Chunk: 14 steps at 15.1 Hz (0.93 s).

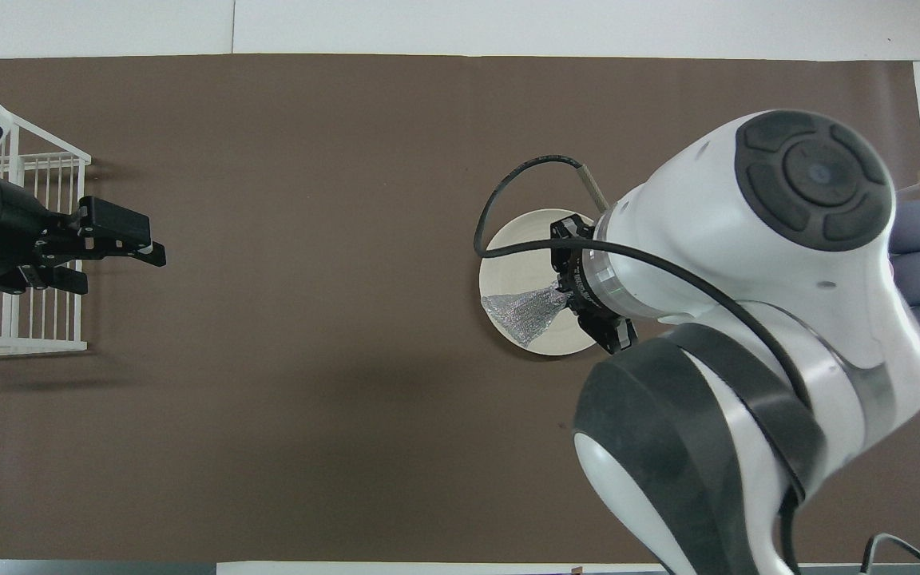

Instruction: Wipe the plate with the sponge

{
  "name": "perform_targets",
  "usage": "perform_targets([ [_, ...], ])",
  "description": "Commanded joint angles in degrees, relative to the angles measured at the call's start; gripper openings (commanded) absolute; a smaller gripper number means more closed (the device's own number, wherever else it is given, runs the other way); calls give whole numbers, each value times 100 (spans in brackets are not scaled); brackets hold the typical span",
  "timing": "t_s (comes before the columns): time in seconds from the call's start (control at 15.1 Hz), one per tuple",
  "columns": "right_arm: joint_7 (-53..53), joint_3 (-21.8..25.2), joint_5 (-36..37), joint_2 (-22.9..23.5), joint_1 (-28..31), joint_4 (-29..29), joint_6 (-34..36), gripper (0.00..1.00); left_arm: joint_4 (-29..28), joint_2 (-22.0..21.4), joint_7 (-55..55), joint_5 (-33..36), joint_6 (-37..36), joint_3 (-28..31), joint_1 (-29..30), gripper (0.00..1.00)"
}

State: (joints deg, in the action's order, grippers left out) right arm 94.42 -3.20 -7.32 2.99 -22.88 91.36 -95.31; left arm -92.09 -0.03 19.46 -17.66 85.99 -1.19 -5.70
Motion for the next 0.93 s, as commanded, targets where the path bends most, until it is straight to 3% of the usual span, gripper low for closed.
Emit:
perform_targets([
  [0.0, 470, -49, 126, 167, -6, -567, 522, 0, -404, -154, 654, -1147, 259, 31, -1, 100],
  [0.4, 2087, -102, 11, 131, -805, -470, 40, 0, -1846, -787, 1876, -3162, 2191, -31, -545, 100],
  [0.6, 2624, -102, 20, 281, -1104, -470, -391, 0, -2277, -963, 2246, -3786, 2703, -31, -906, 100],
  [0.86, 2643, -102, 91, 290, -1122, -470, -383, 0, -2586, -1140, 2685, -4096, 3003, -31, -1179, 100],
])
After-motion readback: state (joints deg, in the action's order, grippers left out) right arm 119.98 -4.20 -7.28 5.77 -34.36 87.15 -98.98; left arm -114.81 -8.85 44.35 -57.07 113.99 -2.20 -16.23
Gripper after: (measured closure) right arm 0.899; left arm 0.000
